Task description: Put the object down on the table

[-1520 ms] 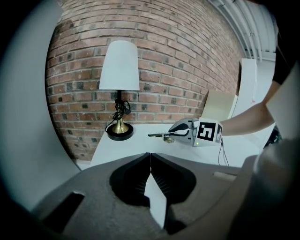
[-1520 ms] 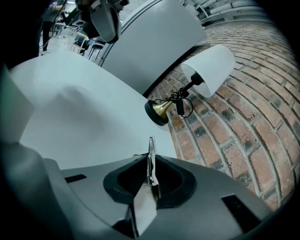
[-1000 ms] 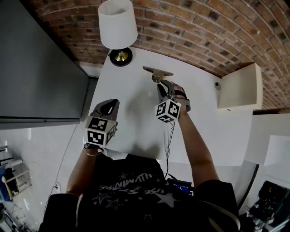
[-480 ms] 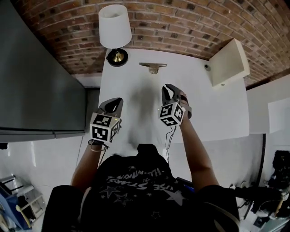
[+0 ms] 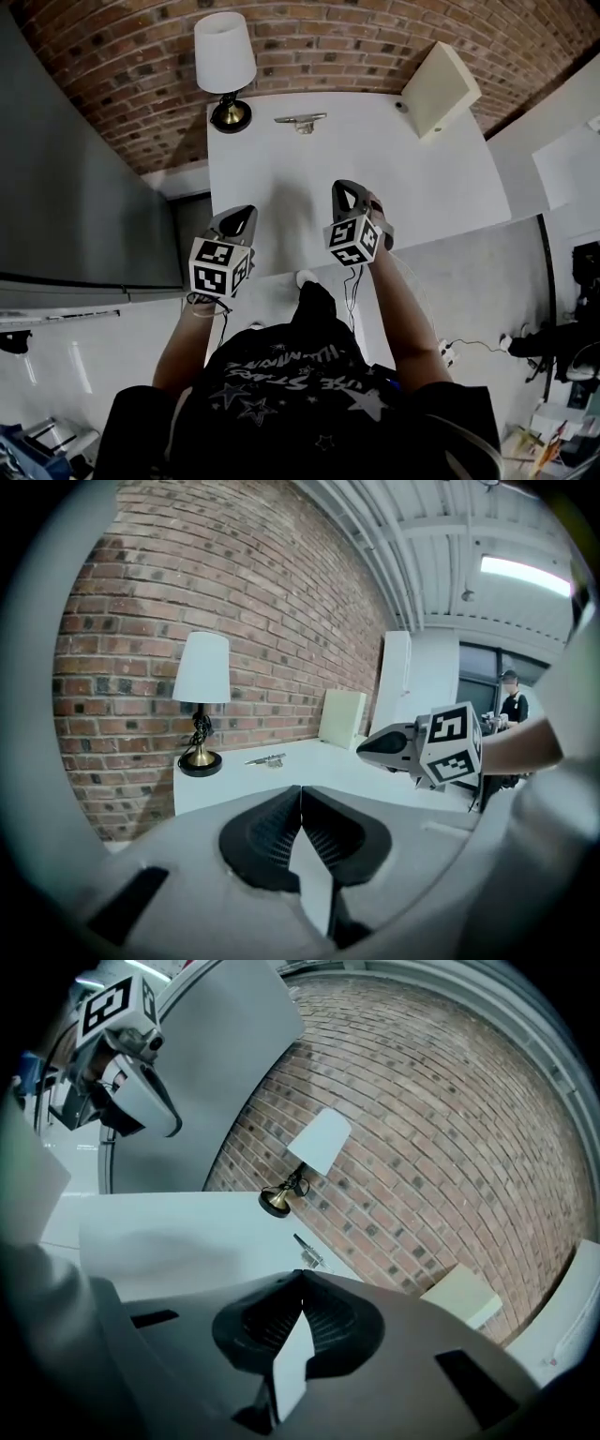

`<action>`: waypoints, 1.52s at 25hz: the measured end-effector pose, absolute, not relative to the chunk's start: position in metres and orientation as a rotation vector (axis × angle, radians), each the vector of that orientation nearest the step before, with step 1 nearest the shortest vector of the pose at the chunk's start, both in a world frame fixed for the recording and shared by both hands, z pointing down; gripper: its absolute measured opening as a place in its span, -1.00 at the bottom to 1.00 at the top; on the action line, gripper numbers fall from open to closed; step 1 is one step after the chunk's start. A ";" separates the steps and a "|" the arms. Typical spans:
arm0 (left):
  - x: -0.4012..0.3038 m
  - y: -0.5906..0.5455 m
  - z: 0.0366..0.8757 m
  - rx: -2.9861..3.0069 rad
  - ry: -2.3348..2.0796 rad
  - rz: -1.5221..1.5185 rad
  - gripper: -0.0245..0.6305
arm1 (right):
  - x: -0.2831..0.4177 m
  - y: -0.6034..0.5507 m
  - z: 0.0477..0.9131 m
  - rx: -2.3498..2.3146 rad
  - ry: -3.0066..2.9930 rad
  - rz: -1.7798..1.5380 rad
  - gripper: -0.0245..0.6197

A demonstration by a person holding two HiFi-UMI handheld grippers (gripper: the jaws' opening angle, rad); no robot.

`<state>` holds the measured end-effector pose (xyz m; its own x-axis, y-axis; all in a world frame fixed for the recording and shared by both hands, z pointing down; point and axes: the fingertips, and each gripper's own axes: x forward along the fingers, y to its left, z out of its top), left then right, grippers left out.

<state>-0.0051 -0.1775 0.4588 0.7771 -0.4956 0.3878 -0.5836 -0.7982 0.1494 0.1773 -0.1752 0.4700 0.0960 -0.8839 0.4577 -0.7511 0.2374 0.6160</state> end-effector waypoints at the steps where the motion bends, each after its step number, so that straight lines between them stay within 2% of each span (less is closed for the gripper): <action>1: -0.013 -0.170 0.461 2.712 -0.823 0.485 -0.86 | 0.169 -0.166 0.469 1.554 -1.676 -0.189 -0.91; 7: -0.058 -0.127 0.467 2.726 -0.715 0.483 -0.86 | 0.123 -0.111 0.464 1.686 -1.643 -0.123 -0.91; 15: -0.073 -0.083 0.466 2.782 -0.605 0.498 -0.86 | 0.097 -0.045 0.459 1.784 -1.572 -0.057 -0.91; 38: -0.009 0.052 0.468 2.814 -0.548 0.584 -0.86 | 0.160 0.112 0.462 1.891 -1.537 0.031 -0.92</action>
